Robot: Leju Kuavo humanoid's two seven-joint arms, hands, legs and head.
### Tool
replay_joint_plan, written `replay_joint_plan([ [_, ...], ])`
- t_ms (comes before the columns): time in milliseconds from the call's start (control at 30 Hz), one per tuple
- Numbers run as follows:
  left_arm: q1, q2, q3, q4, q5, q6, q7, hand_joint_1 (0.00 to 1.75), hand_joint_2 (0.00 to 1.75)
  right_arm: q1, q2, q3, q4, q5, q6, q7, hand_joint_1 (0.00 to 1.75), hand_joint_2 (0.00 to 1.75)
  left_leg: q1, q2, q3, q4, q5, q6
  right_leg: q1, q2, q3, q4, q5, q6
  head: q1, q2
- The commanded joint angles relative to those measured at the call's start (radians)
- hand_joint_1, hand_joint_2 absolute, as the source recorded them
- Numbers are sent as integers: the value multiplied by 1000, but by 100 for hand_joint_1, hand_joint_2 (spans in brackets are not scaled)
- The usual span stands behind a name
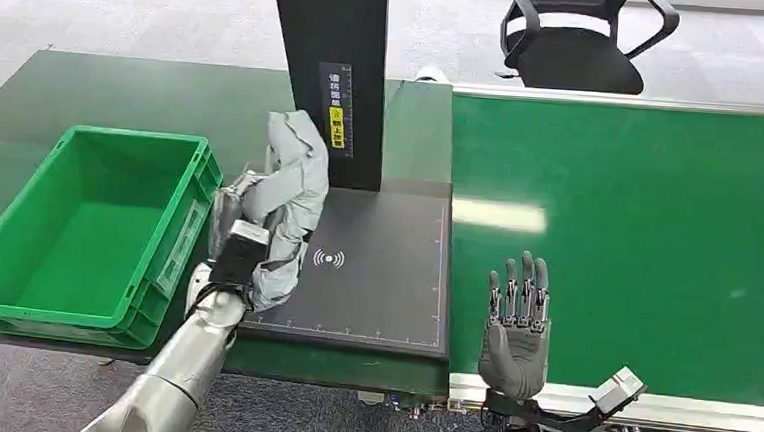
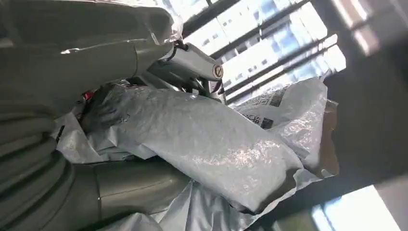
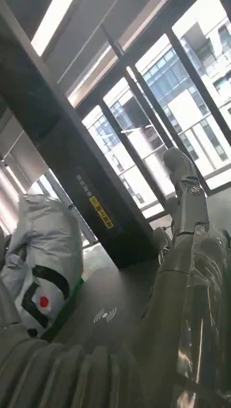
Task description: Moved the parcel from conveyor to table for the left to box.
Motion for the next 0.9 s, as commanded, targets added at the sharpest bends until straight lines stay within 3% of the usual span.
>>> replay_joint_plan([
  [33, 53, 91, 147, -372, 203, -27, -11, 175, 175, -26, -17, -17, 38, -10, -16, -3, 0, 175, 1, 3, 0, 0, -1, 0, 1, 2, -1, 0, 0, -1, 0, 0],
  [133, 42, 106, 192, -411, 271, -56, 4, 175, 175, -24, -16, -22, 40, -14, -14, -3, 0, 175, 2, 4, 0, 1, -1, 0, 2, 2, 0, 0, 0, -1, 0, 0],
  [300, -7, 223, 343, -413, 395, -118, 66, 175, 175, -18, -15, -24, 39, -18, 5, -1, 0, 175, 2, 5, -1, 1, -1, 0, 2, 4, -1, 0, 1, -1, 0, 0],
  [467, -212, 372, 493, -109, 306, -136, 128, 175, 175, -21, -8, -33, 49, -12, 28, -2, 0, 175, 2, 7, 0, 1, -1, -1, 3, 5, -2, 1, 0, -2, 0, 0],
  [567, -293, 446, 505, 85, 211, -116, 181, 175, 175, -11, -7, -36, 46, -10, 45, -2, 0, 175, 3, 4, 0, 1, 0, -1, 4, 2, -1, 1, 0, -2, 1, 0],
  [667, -334, 471, 498, 248, 87, -112, 243, 175, 175, -3, -8, -42, 43, -5, 62, -4, 0, 175, 3, 5, 2, -1, 1, -1, 4, 2, 0, 0, 0, -1, 0, 0],
  [900, -301, 440, 484, 349, -32, -111, 282, 175, 175, 10, -11, -40, 19, 5, 80, -7, 0, 175, 2, 3, 2, -1, 1, -1, 3, 0, 1, -1, -1, -1, 0, 0],
])
